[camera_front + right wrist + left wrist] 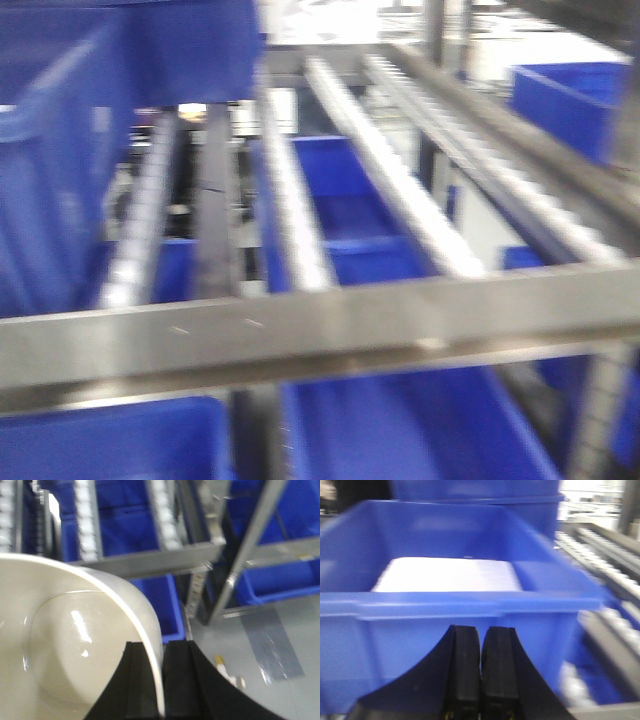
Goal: Move white bin to right shelf second layer
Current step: 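Drive up to the steel roller shelf with blue crates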
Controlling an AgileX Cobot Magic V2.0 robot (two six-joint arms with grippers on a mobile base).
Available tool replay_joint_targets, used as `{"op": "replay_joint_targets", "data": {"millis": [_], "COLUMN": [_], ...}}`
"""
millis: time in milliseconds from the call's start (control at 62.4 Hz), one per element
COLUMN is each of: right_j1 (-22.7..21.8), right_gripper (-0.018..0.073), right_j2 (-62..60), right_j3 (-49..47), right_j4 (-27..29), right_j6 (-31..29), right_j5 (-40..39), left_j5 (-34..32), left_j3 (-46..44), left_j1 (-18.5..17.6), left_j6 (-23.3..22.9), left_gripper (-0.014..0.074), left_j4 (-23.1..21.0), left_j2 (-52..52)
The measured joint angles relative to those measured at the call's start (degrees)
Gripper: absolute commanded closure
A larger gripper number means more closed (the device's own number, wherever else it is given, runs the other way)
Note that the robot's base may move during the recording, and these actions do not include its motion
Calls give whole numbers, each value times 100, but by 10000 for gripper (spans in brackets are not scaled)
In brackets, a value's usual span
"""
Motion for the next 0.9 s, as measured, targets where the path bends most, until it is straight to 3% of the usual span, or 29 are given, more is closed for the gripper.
{"op": "replay_joint_targets", "data": {"millis": [897], "right_j1": [0], "right_gripper": [504], "right_j2": [0], "right_j3": [0], "right_j4": [0], "right_j6": [0], "right_j5": [0], "left_j5": [0], "left_j3": [0], "left_j1": [0], "left_j6": [0], "left_gripper": [512], "left_j4": [0], "left_j2": [0]}}
